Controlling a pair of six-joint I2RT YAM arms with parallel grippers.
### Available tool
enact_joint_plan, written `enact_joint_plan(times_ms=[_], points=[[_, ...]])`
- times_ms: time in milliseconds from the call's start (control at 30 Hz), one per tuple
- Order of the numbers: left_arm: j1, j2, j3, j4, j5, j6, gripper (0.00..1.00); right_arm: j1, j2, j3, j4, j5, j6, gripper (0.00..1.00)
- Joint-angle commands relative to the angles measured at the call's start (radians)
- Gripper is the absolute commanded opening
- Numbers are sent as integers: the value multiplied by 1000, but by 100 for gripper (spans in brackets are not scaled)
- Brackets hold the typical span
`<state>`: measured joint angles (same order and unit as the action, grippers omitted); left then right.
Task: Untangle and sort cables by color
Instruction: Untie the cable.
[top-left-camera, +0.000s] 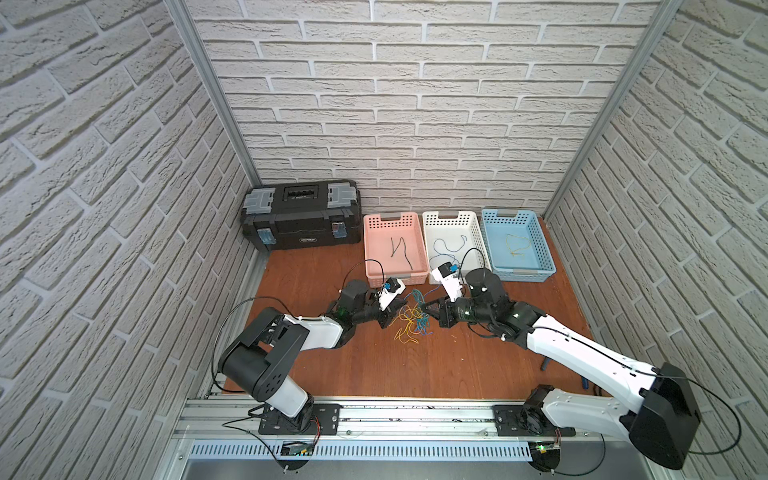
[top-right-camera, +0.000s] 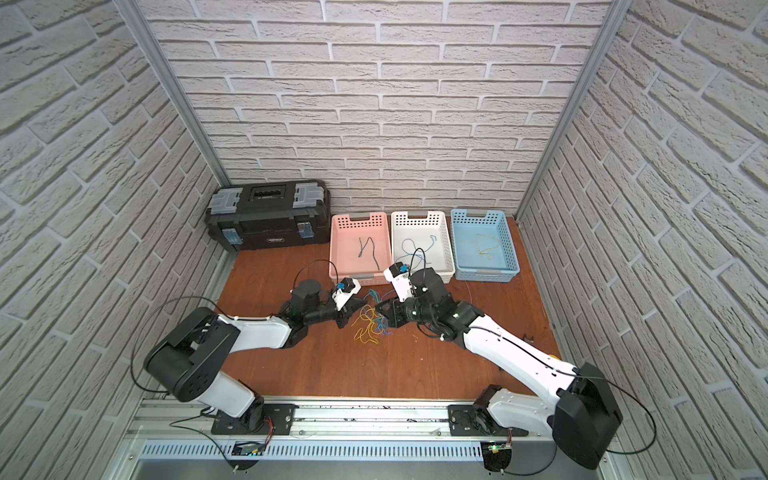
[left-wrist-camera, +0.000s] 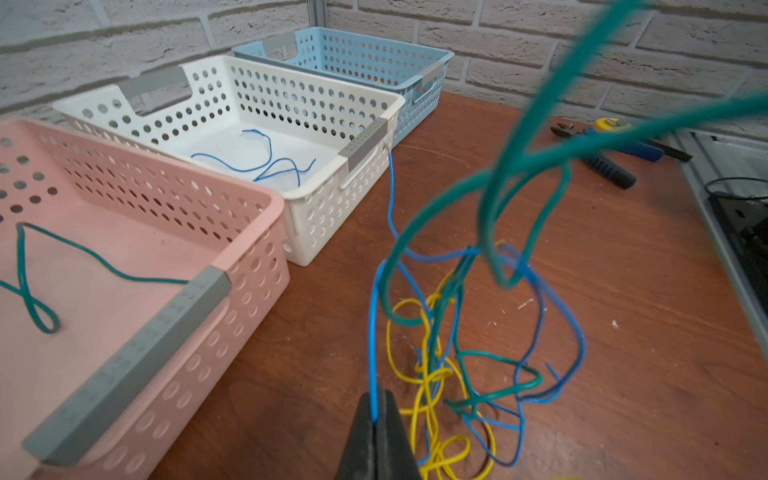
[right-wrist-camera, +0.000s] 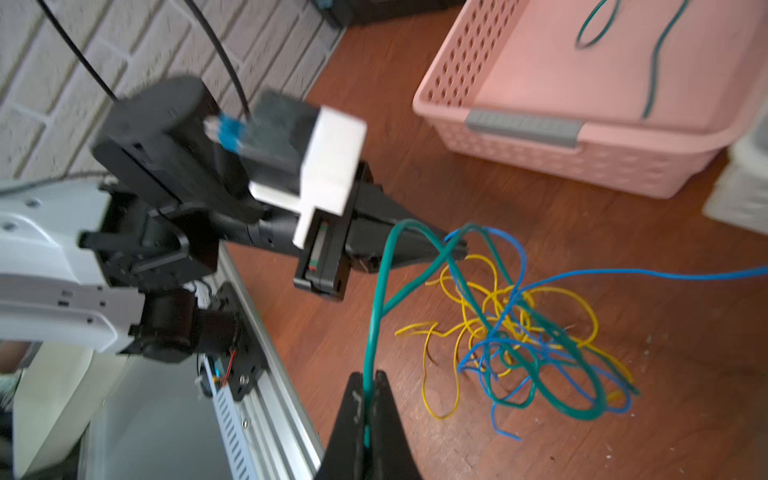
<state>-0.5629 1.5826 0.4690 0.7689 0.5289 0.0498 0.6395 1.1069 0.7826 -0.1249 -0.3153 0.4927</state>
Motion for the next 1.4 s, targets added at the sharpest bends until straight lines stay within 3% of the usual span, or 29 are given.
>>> enact_joint_plan(times_ms=[0,300,467,633,700,867,1000,1100,1233,1367], points=[[6,35,-65,102,-25,-42,0,-1,-68,-26,191,193,89,3],[0,51,-99,104,-81,-75,0,-1,-232,-75,308,546,145,3],[0,65,-93,100,-96,-76,0,-3,-283,-11,129,752,109,3],[0,68,-84,88,-96,-78,0,-4,-296,67,-7,845,39,3],[0,69,-82,86,-97,-79,0,-6,-278,90,-26,825,28,3],[1,53,-82,74,-115,-81,0,-7,-140,182,-231,606,-8,3],[-2,21,-75,83,-107,-119,0,-7,-78,193,-275,383,-49,3],[-13,-28,-76,130,-109,-150,14,-7,-56,183,-280,246,-47,3],[-35,-97,-19,74,-134,-167,39,-7,-70,150,-272,226,-52,3],[-109,-145,7,70,-215,-164,46,-7,-87,141,-248,239,-17,3]])
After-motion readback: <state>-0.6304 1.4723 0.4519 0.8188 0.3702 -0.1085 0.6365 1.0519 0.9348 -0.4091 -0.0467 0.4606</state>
